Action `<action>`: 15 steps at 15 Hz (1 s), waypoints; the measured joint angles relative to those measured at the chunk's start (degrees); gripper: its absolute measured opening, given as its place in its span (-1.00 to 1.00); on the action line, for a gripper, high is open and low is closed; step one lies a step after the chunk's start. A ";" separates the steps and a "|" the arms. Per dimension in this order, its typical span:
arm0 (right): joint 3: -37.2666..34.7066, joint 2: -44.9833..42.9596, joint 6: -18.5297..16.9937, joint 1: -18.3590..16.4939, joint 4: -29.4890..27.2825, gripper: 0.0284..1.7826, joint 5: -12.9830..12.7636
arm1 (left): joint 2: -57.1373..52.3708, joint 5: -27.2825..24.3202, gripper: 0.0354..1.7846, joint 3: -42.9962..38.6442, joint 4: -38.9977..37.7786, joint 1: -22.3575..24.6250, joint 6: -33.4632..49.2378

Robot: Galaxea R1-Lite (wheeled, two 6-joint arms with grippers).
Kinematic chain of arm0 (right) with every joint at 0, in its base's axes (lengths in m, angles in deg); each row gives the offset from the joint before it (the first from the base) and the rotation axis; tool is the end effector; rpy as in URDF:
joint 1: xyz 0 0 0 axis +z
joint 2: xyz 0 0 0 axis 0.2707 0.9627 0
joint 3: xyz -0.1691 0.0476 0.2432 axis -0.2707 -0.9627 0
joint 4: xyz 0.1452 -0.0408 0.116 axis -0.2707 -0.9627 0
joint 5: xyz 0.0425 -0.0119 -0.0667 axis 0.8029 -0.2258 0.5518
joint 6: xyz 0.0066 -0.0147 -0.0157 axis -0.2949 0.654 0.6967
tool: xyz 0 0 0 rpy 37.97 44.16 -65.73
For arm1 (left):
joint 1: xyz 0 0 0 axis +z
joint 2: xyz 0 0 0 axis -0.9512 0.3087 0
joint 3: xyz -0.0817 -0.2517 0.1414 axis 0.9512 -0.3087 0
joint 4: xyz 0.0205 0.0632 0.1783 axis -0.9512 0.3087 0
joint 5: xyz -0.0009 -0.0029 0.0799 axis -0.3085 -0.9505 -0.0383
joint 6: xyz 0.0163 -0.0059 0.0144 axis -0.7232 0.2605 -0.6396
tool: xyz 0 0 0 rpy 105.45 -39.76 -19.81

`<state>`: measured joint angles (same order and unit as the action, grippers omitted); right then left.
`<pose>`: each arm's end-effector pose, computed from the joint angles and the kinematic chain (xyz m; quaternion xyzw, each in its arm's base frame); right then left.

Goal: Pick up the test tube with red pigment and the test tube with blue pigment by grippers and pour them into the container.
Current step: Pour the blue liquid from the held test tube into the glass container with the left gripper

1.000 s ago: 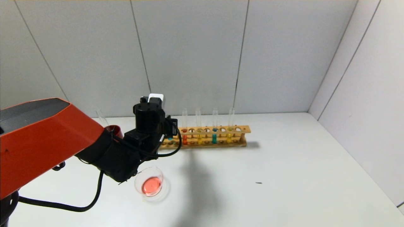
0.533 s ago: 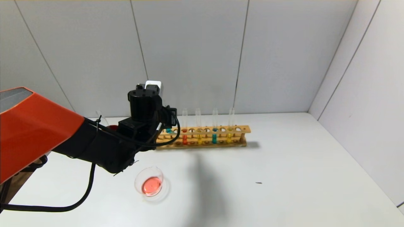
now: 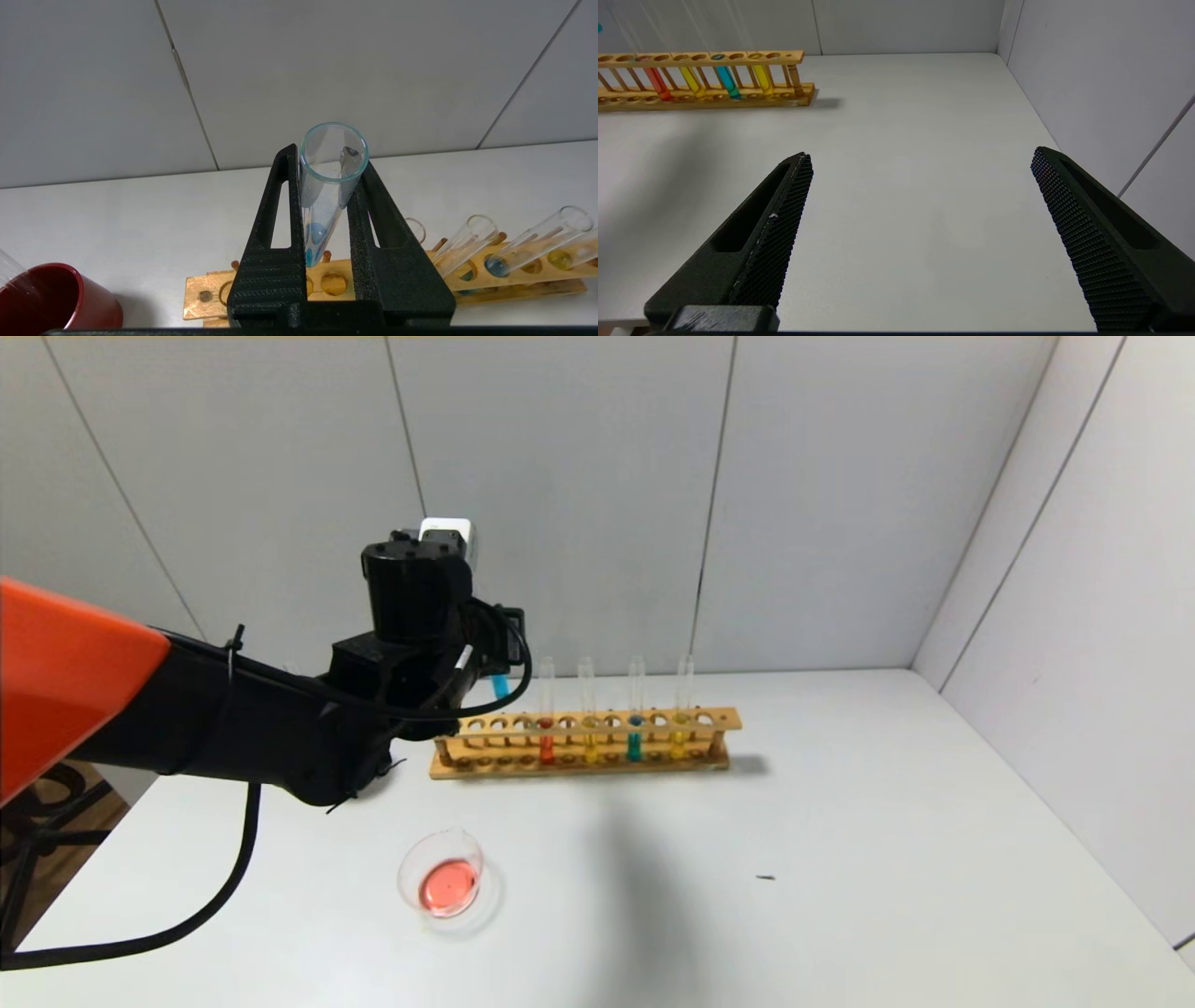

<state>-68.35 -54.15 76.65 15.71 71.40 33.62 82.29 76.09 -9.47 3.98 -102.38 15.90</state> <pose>-0.0229 0.0002 0.0767 0.0091 -0.0060 0.0025 0.9999 0.3336 -0.1840 0.2031 -0.0143 0.0284 -0.0382 0.9988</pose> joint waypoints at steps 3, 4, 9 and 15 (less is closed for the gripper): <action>0.00 0.00 0.00 0.00 0.00 0.92 0.00 | -3.46 0.63 -0.68 0.63 5.60 -0.52 -0.02; 0.00 0.00 0.00 0.00 0.00 0.92 0.00 | -4.92 1.38 -0.68 0.66 7.94 -0.74 -0.06; 0.00 0.00 0.00 0.02 0.00 0.92 0.00 | -15.90 2.40 -0.68 -1.19 22.53 -2.29 0.02; 0.00 0.00 0.00 0.02 0.00 0.92 0.00 | -29.25 2.51 -0.68 -9.24 33.24 -2.76 -0.06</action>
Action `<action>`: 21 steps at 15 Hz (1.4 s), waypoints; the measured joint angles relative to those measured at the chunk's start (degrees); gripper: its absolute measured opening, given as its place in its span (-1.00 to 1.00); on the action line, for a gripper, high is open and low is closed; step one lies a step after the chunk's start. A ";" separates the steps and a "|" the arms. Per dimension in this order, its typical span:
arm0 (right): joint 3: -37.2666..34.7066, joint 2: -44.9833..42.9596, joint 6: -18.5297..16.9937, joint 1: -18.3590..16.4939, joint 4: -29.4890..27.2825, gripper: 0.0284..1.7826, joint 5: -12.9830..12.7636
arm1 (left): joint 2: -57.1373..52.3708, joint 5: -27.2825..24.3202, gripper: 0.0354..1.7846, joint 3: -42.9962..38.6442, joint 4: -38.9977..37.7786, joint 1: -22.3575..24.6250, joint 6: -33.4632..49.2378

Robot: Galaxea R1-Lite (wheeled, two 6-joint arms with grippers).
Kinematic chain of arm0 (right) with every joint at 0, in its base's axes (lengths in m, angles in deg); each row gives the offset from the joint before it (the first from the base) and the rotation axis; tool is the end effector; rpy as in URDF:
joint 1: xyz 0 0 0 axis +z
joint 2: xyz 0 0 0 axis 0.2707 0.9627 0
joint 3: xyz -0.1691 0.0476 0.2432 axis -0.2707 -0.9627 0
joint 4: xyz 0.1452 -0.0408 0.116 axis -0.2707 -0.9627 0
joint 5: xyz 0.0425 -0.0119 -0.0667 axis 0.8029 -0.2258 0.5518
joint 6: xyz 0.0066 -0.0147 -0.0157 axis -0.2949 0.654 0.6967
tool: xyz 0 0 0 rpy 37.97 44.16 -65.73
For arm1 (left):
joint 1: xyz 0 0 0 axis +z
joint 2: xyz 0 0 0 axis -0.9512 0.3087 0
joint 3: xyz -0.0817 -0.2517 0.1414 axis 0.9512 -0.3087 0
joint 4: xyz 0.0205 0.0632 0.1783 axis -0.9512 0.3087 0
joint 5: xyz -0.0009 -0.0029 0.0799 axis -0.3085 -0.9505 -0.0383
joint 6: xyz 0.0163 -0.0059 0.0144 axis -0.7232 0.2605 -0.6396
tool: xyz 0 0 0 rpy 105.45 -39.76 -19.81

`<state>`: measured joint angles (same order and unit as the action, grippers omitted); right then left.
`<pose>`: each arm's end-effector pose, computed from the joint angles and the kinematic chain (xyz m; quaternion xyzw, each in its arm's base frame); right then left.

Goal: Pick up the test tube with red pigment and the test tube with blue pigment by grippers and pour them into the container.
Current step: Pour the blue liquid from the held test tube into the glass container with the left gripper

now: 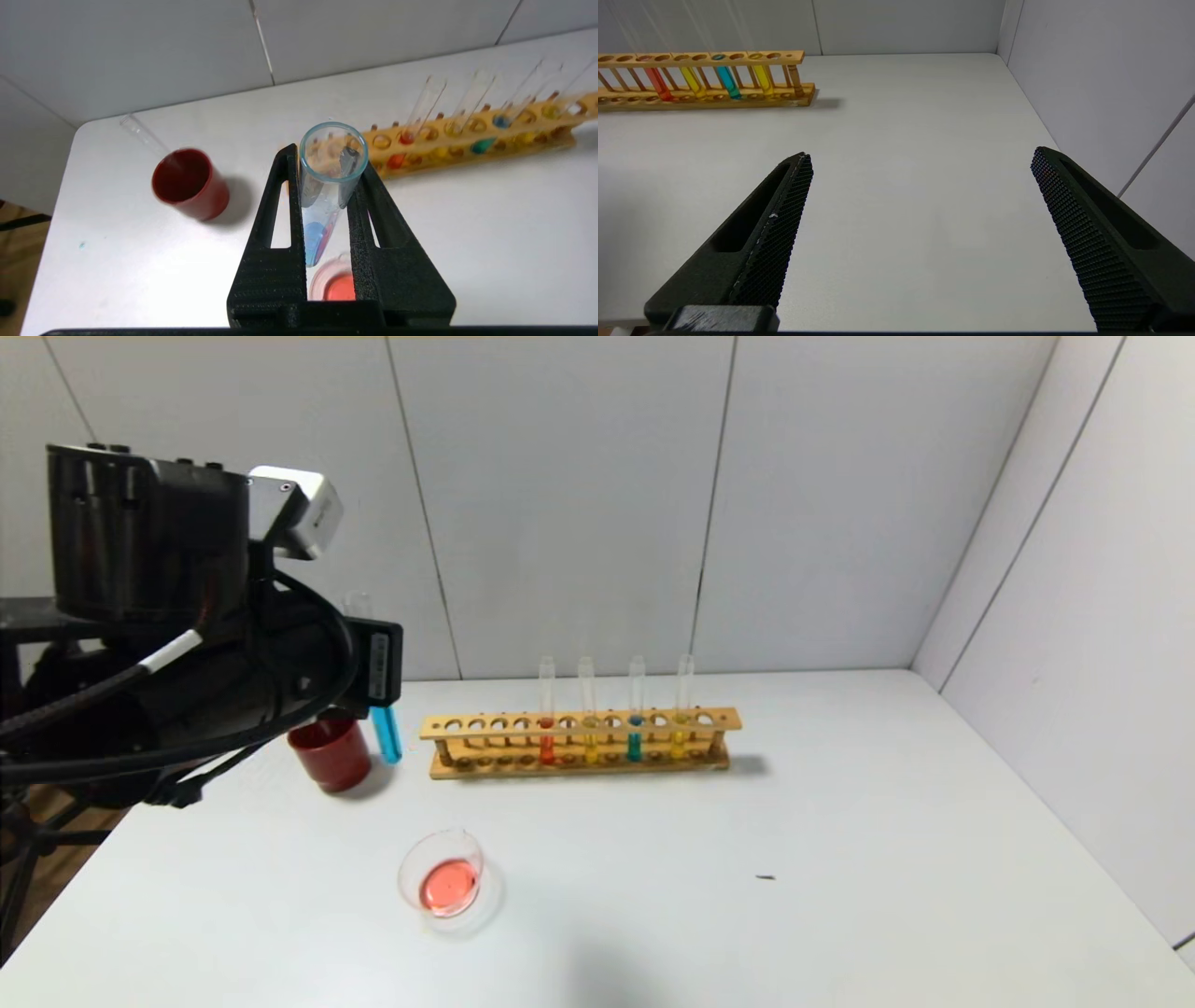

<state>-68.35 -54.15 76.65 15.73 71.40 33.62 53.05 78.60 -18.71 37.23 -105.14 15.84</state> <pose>-0.0229 0.0002 0.0767 0.0091 -0.0060 0.0026 0.9999 0.2065 -0.1220 0.2603 0.0466 0.1266 -0.0372 0.9902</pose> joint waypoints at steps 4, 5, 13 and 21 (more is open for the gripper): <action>0.00 0.00 0.00 -0.02 -0.02 0.92 -0.02 | -5.81 -0.11 -0.68 -4.24 6.14 0.02 -0.33; 0.00 0.00 0.00 -0.02 0.00 0.92 0.00 | -6.97 -0.26 -0.68 -4.90 8.39 0.09 -0.83; 0.00 0.00 0.01 -0.02 -0.02 0.92 0.00 | -7.85 -1.02 -0.68 -12.00 12.18 0.11 -8.69; 0.00 0.00 0.00 -0.02 0.00 0.92 -0.02 | 1.28 -3.89 -0.68 -9.01 25.49 -0.01 -8.51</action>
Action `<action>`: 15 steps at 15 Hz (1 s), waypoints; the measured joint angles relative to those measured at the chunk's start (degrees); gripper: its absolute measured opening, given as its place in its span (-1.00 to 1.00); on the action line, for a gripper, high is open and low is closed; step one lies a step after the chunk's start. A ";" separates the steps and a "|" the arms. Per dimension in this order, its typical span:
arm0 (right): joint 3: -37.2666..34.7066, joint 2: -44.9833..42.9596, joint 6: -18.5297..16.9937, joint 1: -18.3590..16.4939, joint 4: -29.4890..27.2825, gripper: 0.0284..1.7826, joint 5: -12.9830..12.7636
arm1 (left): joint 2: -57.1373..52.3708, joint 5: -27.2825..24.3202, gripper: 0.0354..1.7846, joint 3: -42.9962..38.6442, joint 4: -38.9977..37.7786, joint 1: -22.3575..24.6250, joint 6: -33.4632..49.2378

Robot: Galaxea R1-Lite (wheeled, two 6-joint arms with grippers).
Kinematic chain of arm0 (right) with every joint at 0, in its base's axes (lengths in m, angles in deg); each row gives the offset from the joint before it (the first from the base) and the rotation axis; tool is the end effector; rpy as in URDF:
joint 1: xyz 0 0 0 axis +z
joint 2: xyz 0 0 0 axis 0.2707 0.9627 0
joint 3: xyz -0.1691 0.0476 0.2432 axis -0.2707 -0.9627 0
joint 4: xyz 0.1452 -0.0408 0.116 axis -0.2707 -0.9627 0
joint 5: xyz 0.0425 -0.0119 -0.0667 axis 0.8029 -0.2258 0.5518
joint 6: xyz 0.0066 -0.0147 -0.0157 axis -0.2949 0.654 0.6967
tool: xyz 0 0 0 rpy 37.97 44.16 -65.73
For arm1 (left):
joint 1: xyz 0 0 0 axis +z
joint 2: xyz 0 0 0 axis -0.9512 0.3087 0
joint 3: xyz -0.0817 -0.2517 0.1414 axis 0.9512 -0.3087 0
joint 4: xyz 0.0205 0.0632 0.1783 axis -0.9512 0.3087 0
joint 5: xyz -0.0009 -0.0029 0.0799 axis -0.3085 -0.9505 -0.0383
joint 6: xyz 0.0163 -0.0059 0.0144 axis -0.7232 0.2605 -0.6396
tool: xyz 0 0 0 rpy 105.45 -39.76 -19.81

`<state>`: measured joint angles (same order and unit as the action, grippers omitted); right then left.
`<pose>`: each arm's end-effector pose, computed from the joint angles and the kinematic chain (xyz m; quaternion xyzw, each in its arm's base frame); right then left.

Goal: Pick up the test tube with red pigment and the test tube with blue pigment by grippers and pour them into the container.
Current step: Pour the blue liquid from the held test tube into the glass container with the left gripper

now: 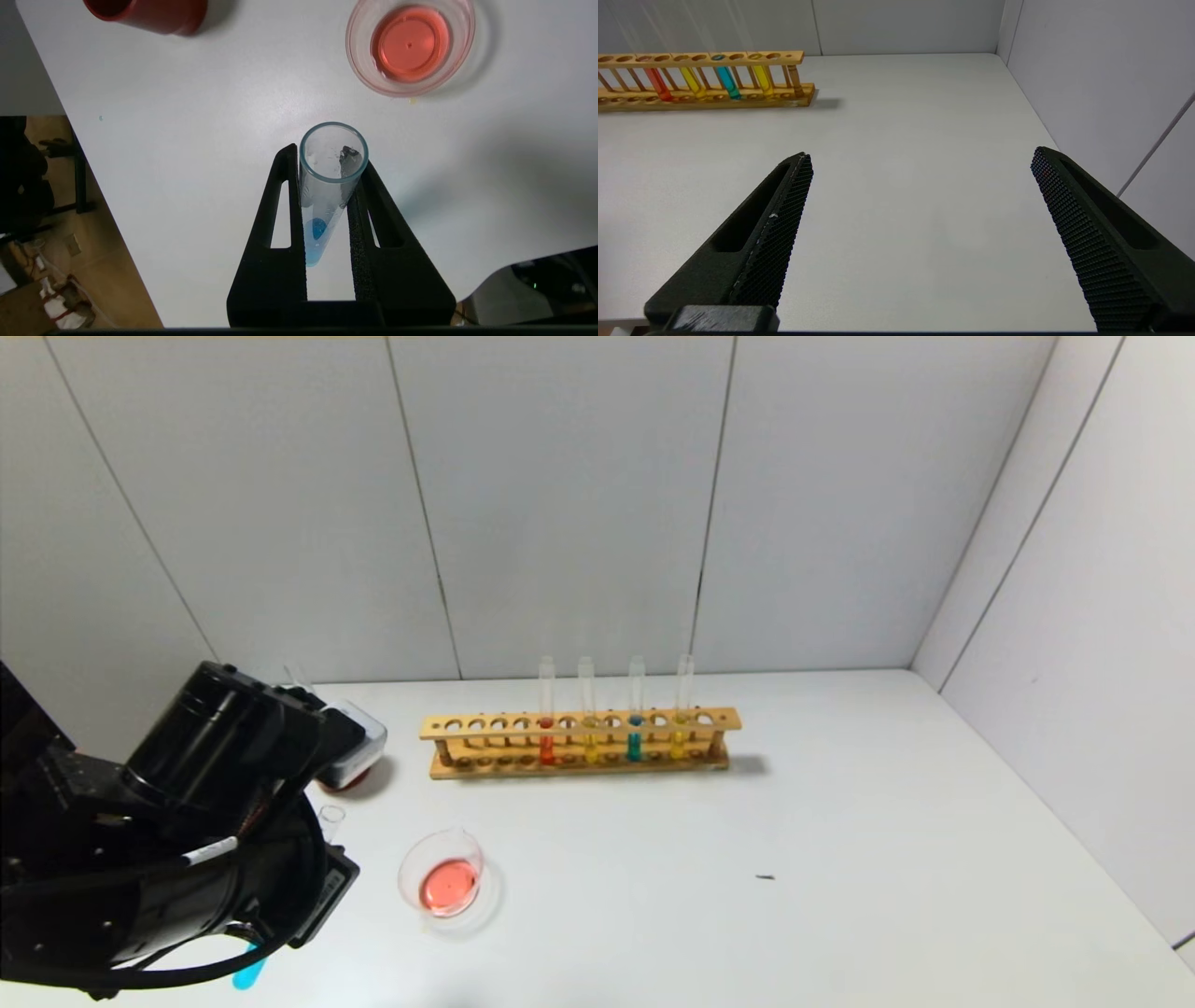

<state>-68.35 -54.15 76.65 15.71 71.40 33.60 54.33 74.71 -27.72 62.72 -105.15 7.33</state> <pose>-0.0229 0.0002 0.0767 0.0091 -0.0060 0.0023 0.9999 0.1788 -0.1055 0.1765 0.2543 0.3845 -0.0852 0.8833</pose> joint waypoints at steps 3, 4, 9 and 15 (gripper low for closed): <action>0.00 0.00 0.01 0.00 0.00 0.92 0.00 | 4.24 -1.39 -0.68 1.95 3.17 0.00 -0.10; 0.00 0.00 0.00 0.02 0.00 0.92 0.02 | 5.49 -1.66 -0.68 2.62 4.44 0.00 -0.07; 0.00 0.00 0.00 0.00 -0.02 0.92 0.02 | 12.18 -2.86 -0.68 6.72 9.58 0.00 0.06; 0.00 0.00 0.00 0.02 0.00 0.92 0.05 | 17.62 -2.90 -0.68 14.06 20.44 -0.10 -0.54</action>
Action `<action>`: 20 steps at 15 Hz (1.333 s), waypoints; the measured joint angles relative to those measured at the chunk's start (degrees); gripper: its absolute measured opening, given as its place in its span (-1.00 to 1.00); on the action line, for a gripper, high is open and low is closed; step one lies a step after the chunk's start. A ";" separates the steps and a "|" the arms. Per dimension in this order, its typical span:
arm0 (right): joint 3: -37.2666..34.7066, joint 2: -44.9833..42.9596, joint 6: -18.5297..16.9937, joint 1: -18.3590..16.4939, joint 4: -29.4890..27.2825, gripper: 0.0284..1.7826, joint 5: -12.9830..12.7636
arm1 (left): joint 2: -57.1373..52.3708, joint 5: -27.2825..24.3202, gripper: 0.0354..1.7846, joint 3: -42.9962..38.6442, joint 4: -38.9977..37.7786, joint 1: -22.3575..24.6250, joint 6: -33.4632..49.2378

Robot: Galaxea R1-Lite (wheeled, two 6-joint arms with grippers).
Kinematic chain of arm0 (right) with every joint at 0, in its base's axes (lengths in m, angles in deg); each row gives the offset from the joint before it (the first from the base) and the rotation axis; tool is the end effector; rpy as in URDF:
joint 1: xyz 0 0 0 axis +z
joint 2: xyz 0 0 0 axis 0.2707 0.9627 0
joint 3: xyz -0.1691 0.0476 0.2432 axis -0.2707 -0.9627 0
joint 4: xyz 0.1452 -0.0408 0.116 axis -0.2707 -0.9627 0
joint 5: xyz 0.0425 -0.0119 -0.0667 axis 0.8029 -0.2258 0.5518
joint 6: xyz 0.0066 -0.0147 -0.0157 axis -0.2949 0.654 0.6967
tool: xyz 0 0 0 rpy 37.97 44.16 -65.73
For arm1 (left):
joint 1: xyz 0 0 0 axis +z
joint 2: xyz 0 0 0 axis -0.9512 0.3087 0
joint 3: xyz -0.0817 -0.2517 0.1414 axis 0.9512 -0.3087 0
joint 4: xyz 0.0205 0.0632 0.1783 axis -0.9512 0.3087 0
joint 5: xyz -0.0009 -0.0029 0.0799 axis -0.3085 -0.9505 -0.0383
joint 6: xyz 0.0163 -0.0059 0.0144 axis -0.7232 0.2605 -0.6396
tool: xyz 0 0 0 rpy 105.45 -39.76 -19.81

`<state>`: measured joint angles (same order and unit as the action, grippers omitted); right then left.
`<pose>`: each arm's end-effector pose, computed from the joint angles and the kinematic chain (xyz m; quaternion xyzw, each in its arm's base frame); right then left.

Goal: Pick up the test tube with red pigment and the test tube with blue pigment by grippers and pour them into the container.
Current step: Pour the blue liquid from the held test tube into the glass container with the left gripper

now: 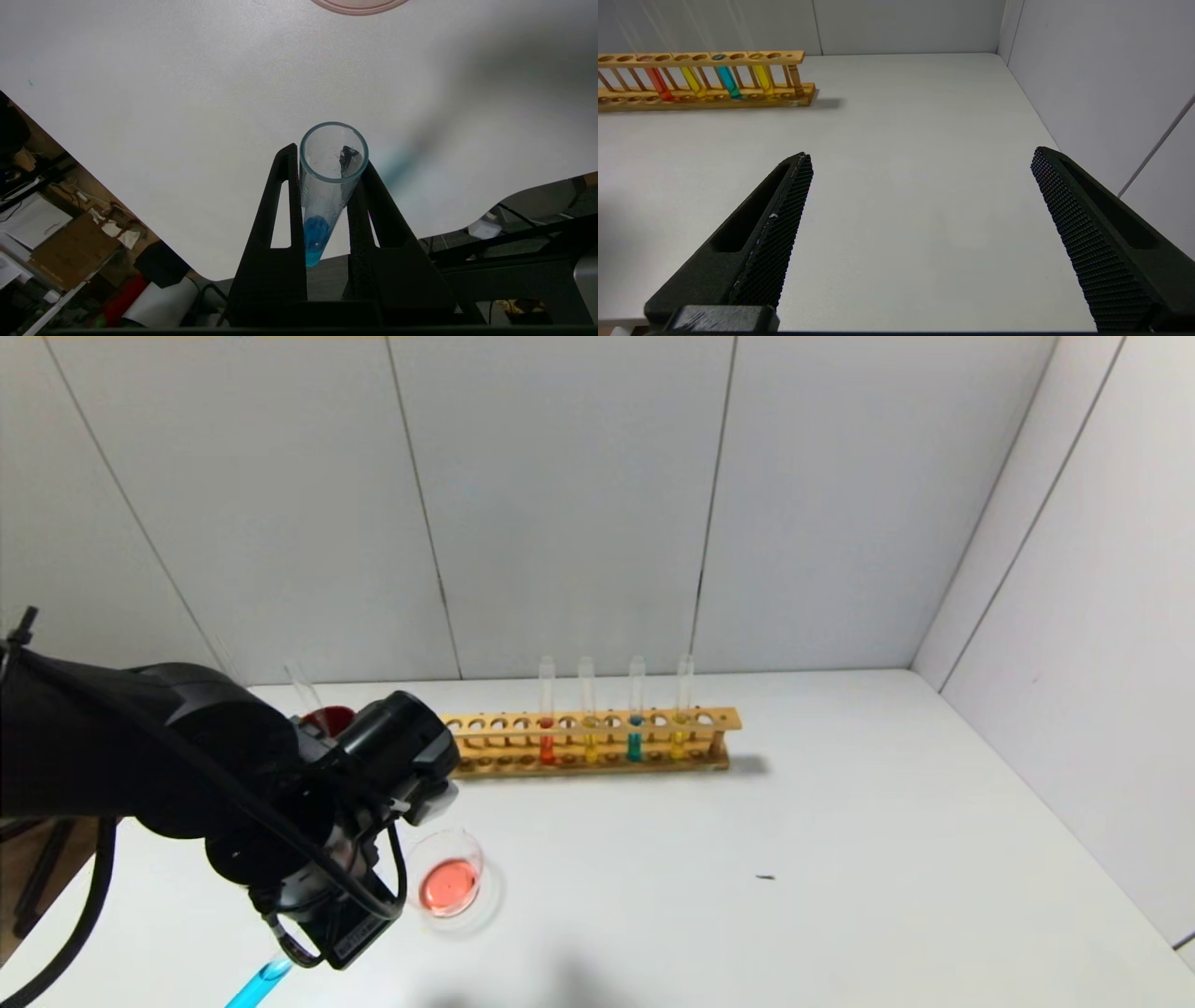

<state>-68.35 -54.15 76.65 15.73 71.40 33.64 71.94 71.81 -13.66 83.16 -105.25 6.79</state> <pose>-0.0229 0.0002 0.0767 0.0091 -0.0060 0.0028 0.9999 0.2209 -0.1349 0.1447 0.3244 0.5452 -0.1072 0.7655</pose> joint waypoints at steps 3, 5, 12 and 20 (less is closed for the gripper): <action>0.00 0.00 0.00 -0.02 0.00 0.92 -0.02 | 3.05 0.11 -0.68 3.30 1.61 0.00 -0.12; 0.00 0.00 0.01 -0.02 0.00 0.92 -0.05 | 5.40 0.09 -0.68 5.62 2.16 0.00 -0.98; 0.00 0.00 0.00 -0.02 0.00 0.92 -0.02 | 12.98 0.06 -0.68 17.18 11.56 0.00 -2.18; 0.00 0.00 0.00 -0.02 0.00 0.92 -0.02 | 21.00 0.22 -0.68 29.90 26.33 0.00 -2.00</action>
<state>-68.35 -54.15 76.65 15.71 71.40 33.62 92.95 72.03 16.24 109.49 -105.25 4.79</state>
